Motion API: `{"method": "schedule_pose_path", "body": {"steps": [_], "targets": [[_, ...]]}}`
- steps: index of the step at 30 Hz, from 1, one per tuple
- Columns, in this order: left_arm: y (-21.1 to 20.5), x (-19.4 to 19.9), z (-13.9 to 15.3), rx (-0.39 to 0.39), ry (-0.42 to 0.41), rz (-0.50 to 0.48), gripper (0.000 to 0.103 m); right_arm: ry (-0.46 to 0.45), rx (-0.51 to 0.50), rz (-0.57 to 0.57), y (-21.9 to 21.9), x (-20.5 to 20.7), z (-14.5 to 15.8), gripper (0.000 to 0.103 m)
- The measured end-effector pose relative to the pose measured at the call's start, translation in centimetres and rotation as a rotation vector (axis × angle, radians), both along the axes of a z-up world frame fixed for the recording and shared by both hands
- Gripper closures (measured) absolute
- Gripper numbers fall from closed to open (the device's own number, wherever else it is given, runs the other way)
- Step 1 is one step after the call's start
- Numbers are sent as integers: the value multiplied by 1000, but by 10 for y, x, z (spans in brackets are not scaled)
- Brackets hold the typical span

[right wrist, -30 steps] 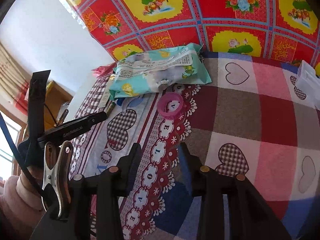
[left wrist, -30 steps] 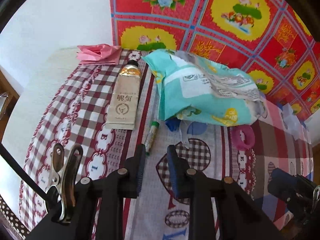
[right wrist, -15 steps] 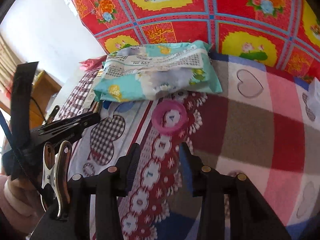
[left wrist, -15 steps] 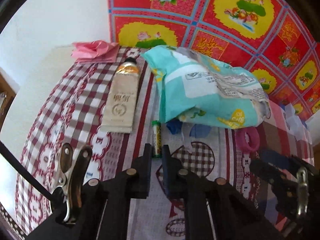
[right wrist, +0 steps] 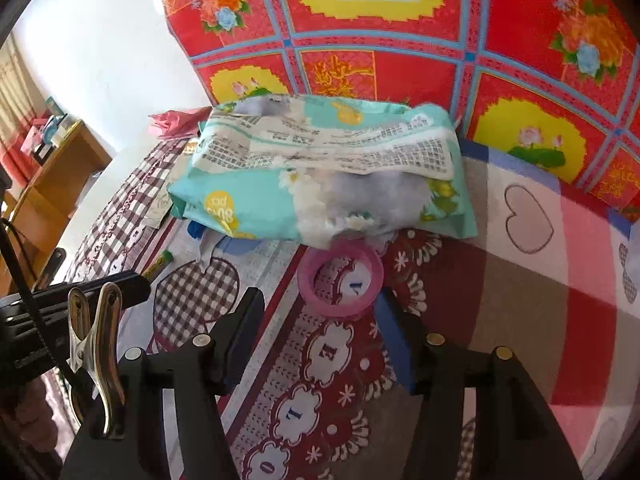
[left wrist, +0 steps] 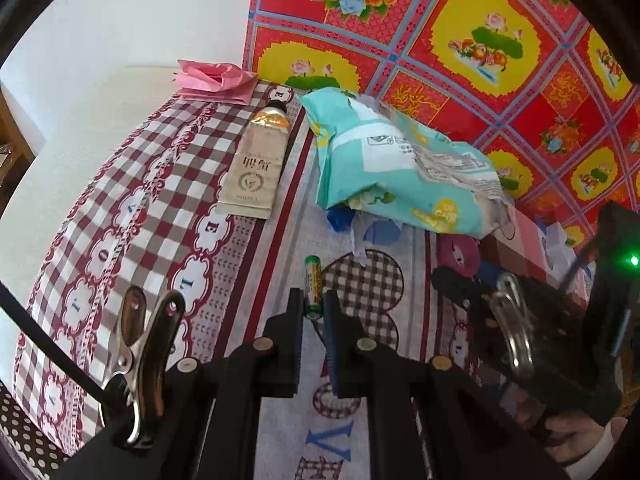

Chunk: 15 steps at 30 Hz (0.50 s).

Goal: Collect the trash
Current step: 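Grasp the small green cylinder with the left tool while the right tool approaches the pink ring, then grasp the pink plastic ring with the right tool and lift it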

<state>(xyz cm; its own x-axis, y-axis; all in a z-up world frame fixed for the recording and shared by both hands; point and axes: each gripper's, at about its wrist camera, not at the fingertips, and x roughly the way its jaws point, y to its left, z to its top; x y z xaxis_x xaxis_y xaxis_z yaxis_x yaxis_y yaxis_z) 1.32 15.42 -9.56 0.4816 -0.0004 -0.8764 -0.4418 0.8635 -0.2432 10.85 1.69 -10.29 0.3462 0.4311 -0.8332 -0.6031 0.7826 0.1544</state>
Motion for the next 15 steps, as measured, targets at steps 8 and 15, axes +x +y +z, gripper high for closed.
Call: {"method": "schedule_pose_path", "body": {"steps": [8,15], "targets": [[-4,-21,7,-13,-17,45,93,-11,-2,11,1,6,0,51],[-10,-20,13,-19,-40,56,93,28,3,7,-10,11,3,61]]}}
